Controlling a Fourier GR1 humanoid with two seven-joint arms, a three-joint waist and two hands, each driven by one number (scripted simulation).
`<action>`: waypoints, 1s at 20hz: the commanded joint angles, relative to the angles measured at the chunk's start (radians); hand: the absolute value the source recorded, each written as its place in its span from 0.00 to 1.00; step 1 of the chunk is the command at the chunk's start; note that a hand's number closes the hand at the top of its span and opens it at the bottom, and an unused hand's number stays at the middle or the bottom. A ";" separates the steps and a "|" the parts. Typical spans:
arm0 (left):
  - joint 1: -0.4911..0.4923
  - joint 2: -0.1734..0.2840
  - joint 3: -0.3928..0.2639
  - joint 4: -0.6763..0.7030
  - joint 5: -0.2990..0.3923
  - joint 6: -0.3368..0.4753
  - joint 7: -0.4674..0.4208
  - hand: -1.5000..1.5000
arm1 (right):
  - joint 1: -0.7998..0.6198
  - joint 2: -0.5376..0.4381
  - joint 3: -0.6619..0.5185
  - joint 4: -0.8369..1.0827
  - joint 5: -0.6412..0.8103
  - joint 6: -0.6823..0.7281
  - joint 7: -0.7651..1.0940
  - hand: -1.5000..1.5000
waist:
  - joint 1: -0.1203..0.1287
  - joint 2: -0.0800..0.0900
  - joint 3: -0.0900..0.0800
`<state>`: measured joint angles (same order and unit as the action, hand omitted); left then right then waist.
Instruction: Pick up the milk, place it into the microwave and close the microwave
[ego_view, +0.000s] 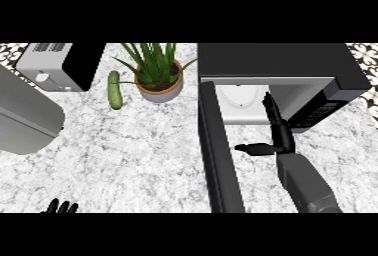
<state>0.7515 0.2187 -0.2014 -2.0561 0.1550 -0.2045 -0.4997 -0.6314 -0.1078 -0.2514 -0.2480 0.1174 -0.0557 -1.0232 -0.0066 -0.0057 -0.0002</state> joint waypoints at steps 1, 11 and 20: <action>-0.032 -0.010 -0.059 0.016 -0.054 -0.009 -0.001 0.00 | 0.110 0.041 0.033 -0.073 -0.004 0.105 -0.073 0.00 | -0.014 -0.005 -0.001; -0.181 -0.047 -0.181 0.069 -0.207 0.031 0.119 1.00 | 0.378 -0.022 0.060 -0.434 -0.102 0.286 0.031 0.00 | -0.032 -0.006 -0.002; -0.383 -0.134 -0.285 0.172 -0.366 0.090 0.262 1.00 | 0.703 -0.076 0.079 -0.875 -0.253 0.403 0.177 0.00 | -0.029 -0.001 -0.002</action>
<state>0.4418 0.1116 -0.4495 -1.9429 -0.1428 -0.1350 -0.2771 -0.0421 -0.1634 -0.1708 -0.9435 -0.0665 0.2516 -0.9032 -0.0361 -0.0075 -0.0020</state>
